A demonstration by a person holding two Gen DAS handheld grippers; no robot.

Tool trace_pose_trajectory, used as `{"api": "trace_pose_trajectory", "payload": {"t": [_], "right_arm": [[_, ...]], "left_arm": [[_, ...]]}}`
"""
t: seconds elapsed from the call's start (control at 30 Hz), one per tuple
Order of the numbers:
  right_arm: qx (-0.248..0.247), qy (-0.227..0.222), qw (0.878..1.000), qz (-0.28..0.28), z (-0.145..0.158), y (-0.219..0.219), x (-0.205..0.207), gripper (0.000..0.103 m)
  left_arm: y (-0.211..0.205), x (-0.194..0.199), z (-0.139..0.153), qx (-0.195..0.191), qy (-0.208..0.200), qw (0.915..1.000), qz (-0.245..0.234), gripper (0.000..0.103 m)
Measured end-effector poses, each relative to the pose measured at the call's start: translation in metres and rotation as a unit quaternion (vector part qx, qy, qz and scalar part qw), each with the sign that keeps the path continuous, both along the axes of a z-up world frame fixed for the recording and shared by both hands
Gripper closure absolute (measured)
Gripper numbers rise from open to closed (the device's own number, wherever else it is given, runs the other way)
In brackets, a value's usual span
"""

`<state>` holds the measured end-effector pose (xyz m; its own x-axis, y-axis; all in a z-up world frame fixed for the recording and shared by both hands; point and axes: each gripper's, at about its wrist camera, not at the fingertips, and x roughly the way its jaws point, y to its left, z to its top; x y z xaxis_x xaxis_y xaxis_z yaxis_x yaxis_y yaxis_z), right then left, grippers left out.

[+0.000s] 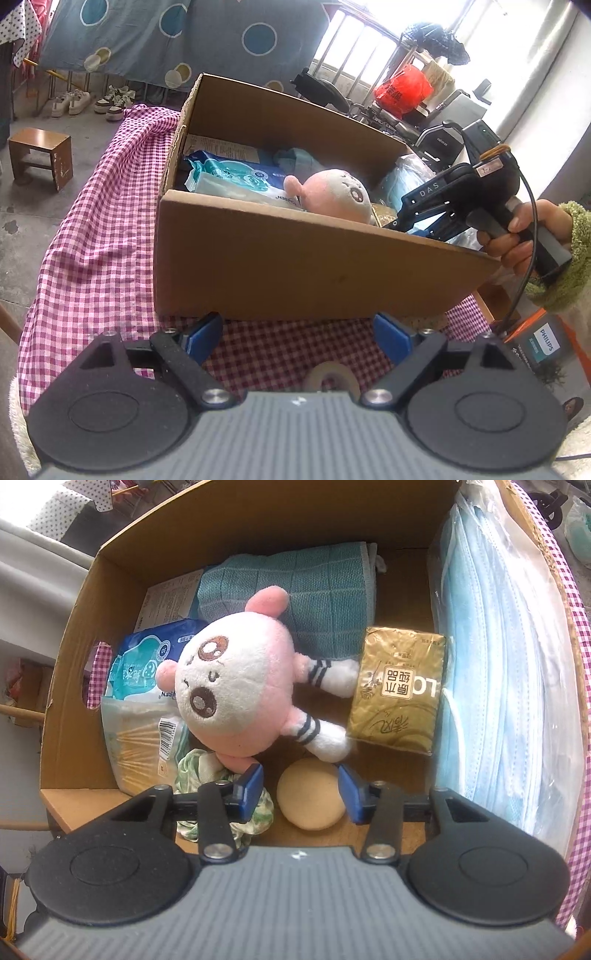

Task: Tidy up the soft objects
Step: 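Open the right gripper to release the sponge disc and withdraw, then move the right gripper to the white tape roll and grasp its rim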

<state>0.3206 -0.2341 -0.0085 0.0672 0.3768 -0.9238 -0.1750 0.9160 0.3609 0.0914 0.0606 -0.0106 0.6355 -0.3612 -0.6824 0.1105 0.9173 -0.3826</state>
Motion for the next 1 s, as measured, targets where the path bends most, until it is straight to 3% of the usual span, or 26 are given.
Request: {"api": "trace_pose_trajectory", "payload": {"t": [0.17,0.3,0.43,0.53,0.7,0.87,1.0], "right_arm": [[0.000,0.011,1.000,0.005,-0.005,0.009,0.002,0.057],[0.019,-0.042,0.999,-0.001,0.027,0.000,-0.017,0.053],[0.090,-0.099,0.991,-0.012,0.071,-0.022,-0.064,0.050],[0.134,-0.125,0.983,-0.010,0.088,-0.031,-0.106,0.050],[0.152,-0.109,0.982,0.023,0.071,-0.013,-0.154,0.053],[0.101,-0.090,0.987,0.090,0.033,0.031,-0.168,0.067],[0.060,-0.090,0.985,0.133,0.012,0.060,-0.165,0.075]], "left_arm": [[-0.004,-0.004,-0.002,0.012,0.006,0.9999,-0.005,0.013],[-0.009,-0.005,-0.008,0.027,0.021,0.9992,-0.021,0.013],[-0.024,-0.006,-0.016,0.048,0.035,0.9967,-0.056,0.013],[-0.042,-0.007,-0.020,0.082,0.036,0.9921,-0.089,0.014],[-0.069,-0.012,-0.026,0.132,0.023,0.9826,-0.128,0.019],[-0.088,-0.013,-0.038,0.170,0.027,0.9742,-0.146,0.039],[-0.094,-0.015,-0.043,0.194,0.026,0.9704,-0.141,0.046]]}}
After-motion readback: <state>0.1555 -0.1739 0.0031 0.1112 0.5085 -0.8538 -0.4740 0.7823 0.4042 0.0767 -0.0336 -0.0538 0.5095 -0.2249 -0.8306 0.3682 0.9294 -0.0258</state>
